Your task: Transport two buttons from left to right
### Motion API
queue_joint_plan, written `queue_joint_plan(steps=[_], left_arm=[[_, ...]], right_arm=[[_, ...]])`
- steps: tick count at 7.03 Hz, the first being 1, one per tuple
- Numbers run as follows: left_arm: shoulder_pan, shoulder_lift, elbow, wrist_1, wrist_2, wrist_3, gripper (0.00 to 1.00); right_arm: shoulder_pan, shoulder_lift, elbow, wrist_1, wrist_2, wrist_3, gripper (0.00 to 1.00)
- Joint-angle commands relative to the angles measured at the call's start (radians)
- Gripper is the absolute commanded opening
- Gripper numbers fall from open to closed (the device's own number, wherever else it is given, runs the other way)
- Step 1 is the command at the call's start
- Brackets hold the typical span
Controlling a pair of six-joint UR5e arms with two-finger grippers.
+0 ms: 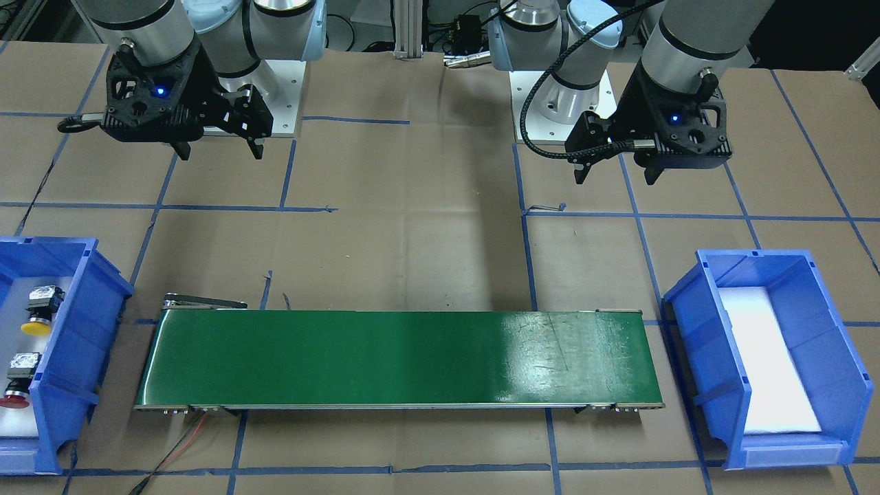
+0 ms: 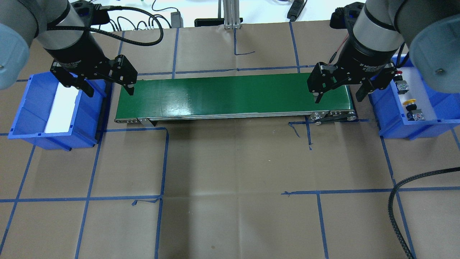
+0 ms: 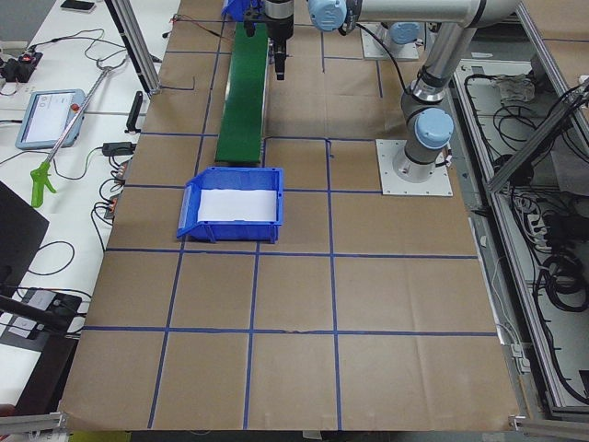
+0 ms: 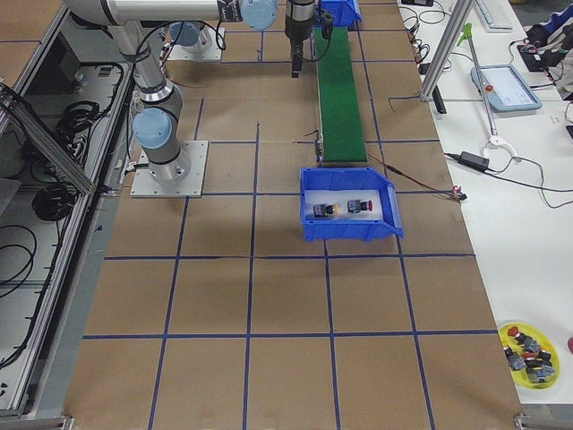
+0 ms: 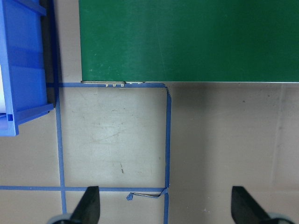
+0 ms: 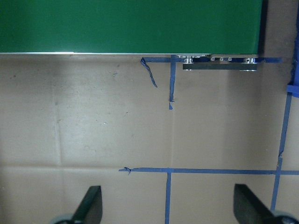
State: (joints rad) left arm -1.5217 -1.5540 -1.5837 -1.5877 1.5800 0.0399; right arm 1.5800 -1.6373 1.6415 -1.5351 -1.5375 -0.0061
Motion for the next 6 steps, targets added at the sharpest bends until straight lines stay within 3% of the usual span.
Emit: queue_joint_plan(steps=[1, 6], left_arm=[[0.0, 0.0, -0.001, 0.0, 0.0, 0.0, 1.0], [0.0, 0.0, 0.001, 0.0, 0.0, 0.0, 1.0]], right_arm=[[0.0, -0.001, 0.001, -0.002, -0.004, 0.0, 1.0], [0.0, 0.01, -0.002, -0.003, -0.004, -0.009, 1.0]])
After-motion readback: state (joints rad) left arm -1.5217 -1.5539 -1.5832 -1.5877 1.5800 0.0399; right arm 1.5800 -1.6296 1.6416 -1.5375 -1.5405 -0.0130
